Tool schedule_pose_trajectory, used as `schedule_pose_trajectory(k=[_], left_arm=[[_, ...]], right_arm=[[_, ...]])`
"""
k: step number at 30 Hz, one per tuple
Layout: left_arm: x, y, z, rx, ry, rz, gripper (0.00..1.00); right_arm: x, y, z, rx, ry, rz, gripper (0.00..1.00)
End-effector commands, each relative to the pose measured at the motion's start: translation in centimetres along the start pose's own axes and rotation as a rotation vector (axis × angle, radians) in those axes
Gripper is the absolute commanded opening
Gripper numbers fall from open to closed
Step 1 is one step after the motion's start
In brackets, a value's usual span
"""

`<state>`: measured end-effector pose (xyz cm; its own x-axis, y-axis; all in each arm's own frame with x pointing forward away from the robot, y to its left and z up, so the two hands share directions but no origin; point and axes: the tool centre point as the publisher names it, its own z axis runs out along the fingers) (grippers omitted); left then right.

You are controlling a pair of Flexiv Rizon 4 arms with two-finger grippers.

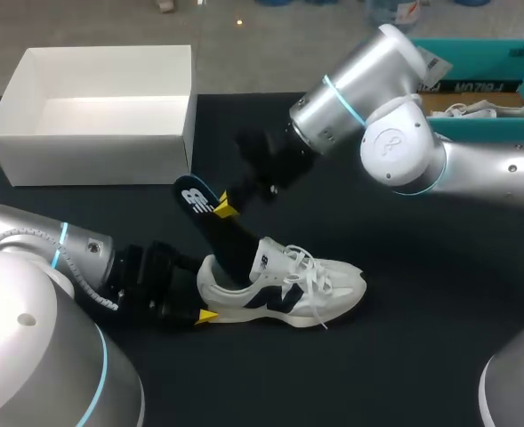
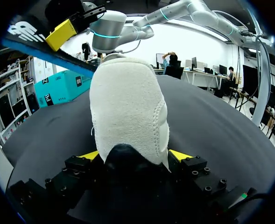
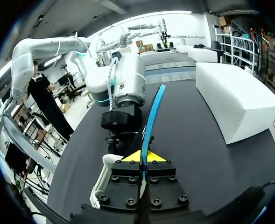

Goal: Take the shoe out of the shoebox, open the shoe tongue, remove and reinsert the insole, then place the shoe into the shoebox

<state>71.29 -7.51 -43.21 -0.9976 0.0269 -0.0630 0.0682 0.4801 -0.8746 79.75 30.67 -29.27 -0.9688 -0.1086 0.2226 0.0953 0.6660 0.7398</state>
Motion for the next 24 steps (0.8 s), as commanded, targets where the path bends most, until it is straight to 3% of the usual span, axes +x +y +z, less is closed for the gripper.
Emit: schedule_pose_trajectory(k=[1,17,24], left_arm=[[0.2,0.5,0.5,-0.002,0.001,0.000,0.00],[0.2,0.5,0.5,-0.002,0.001,0.000,0.00],[0.2,0.5,0.5,-0.002,0.001,0.000,0.00]], right_arm=[[-1.1,1.1,0.7,0.011,0.008,-0.001,0.00],[-3.1,6.2,-1.2,-0.007,-0.074,-0.112,0.00],[-3.1,8.9,-3.8,-0.048,-0.182,-0.188,0.00]])
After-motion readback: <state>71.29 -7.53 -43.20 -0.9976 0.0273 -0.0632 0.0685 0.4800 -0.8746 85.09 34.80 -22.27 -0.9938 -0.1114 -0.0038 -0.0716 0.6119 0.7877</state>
